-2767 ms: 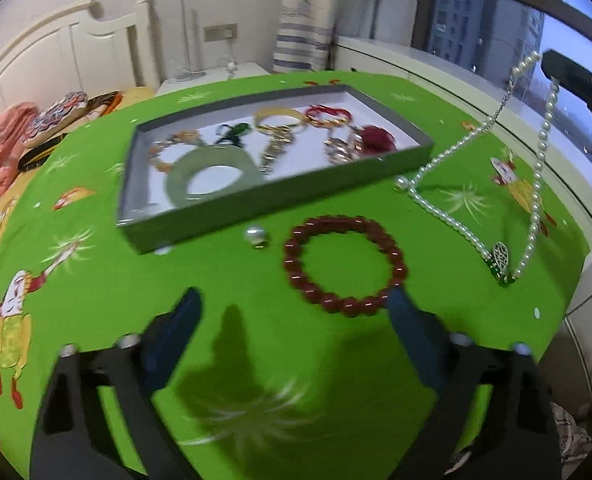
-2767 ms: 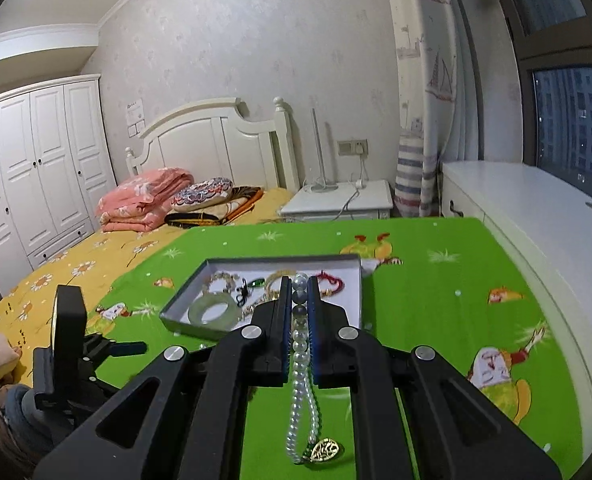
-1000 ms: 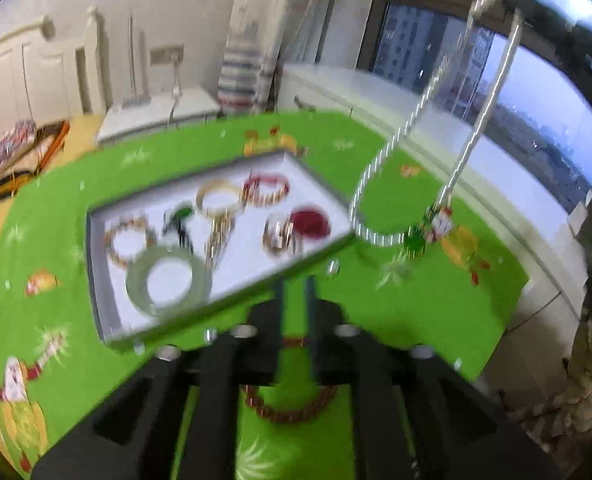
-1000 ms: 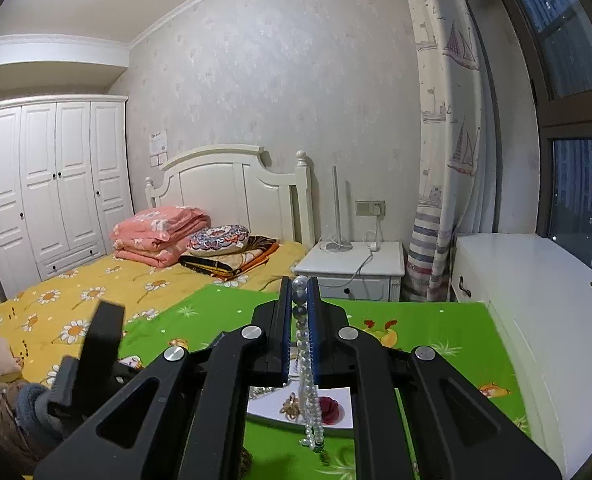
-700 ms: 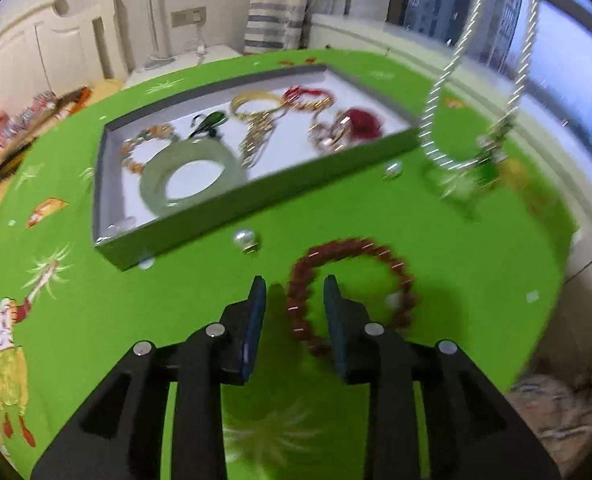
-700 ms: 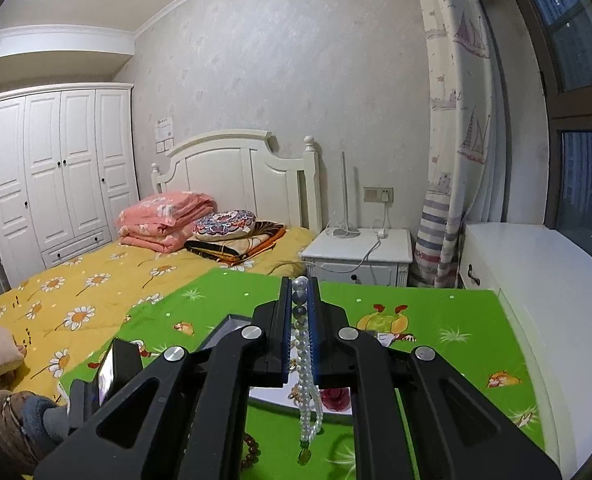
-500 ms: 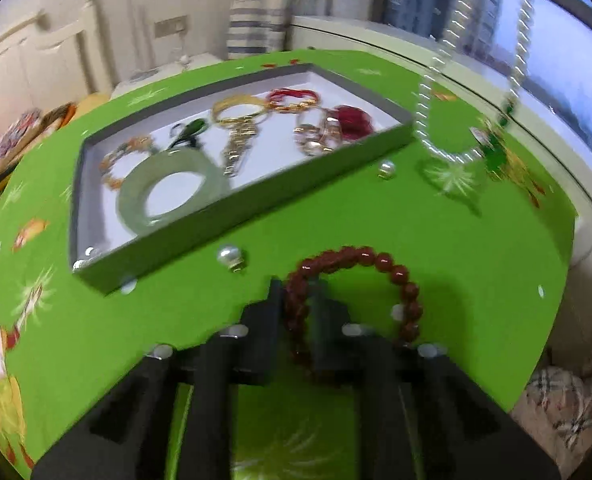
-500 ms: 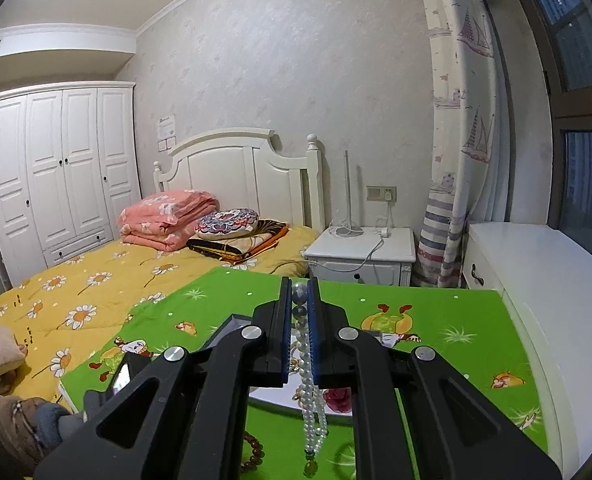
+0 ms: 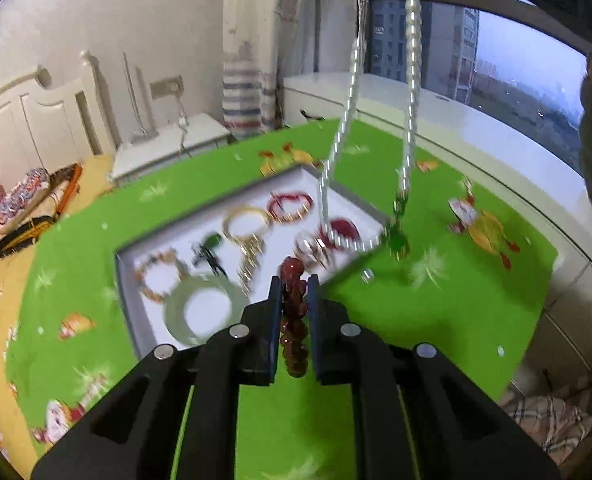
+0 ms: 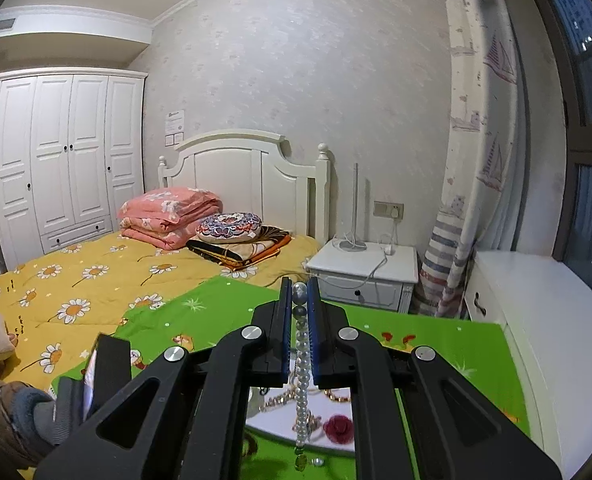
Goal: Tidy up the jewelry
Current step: 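Carry the red bracelet and pearl necklace over the tray, then lower both items into the tray and open both grippers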
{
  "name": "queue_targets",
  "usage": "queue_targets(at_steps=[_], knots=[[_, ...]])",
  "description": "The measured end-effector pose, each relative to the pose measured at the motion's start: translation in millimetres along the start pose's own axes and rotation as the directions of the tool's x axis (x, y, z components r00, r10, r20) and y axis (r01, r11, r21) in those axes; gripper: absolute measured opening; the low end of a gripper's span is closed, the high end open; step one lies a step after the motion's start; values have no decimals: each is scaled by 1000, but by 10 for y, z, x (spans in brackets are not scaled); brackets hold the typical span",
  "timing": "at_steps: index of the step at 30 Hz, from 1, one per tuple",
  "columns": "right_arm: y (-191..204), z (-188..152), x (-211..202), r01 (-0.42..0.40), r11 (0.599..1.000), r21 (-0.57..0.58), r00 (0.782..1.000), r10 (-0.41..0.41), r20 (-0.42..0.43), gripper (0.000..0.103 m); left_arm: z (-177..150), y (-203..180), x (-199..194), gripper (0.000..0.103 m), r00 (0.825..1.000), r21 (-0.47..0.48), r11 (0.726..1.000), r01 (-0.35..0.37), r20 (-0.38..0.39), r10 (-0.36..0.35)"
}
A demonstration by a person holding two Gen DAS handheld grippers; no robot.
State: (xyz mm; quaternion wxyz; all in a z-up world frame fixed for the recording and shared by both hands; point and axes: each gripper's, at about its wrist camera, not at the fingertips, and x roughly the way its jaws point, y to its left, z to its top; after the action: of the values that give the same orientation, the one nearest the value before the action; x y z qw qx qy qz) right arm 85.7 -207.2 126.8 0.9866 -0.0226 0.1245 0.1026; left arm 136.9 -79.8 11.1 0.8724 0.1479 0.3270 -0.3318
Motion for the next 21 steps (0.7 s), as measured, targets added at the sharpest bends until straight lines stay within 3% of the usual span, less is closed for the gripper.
queue_targets(at_steps=[7,14,21], knots=[[166,124,485,-20,999,-37,1000,19,-18,9,244,331,202,13,998,-132,991,-19,50,26],[328,153,1055,-88,994,-57,995,86,-41,9,162,574,426,13,996,-277,961,6,91,20],[333,-59,1458,-143,988,-51,984,137,-114,9,59,603,491,13,994,-282,958,54,105,-25]])
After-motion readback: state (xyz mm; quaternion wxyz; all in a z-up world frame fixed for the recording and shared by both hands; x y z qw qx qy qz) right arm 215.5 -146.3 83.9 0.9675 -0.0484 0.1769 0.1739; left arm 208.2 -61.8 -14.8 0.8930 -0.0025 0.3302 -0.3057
